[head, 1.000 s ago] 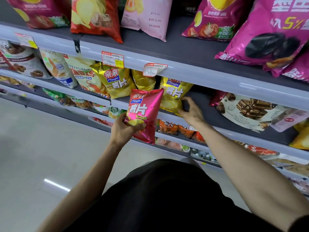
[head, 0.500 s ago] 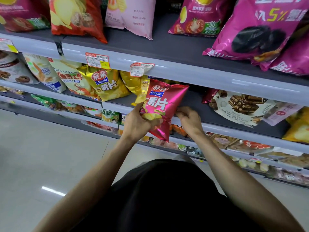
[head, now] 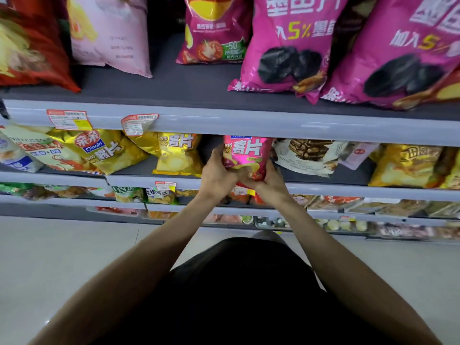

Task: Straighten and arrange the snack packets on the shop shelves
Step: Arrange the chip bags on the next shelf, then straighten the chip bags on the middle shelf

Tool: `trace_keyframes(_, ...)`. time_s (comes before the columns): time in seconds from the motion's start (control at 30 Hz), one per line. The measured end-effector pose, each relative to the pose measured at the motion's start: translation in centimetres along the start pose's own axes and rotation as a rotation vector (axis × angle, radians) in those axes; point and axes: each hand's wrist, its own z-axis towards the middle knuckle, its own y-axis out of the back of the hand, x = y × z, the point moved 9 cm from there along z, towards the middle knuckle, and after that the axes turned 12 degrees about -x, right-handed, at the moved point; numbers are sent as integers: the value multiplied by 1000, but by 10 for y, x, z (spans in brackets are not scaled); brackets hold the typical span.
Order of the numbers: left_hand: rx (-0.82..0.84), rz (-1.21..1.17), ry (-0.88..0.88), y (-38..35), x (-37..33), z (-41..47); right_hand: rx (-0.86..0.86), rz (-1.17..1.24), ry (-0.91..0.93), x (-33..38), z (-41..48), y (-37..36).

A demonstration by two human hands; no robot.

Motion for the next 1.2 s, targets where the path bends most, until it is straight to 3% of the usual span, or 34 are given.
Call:
trace_keyframes(0.37,-42,-157,104,2,9,8,33,-42,3,11,27,-4)
trace_keyframes(0.67,139,-104,204,4,15,2,59,-188,-8,4,14,0)
trace_keyframes(1.0,222,278,89,67,26,-43,120,-367,103,34,-61,15)
trace_keyframes(1.2,46,422,36,128,36,-77,192,-503,309,79,-117,0)
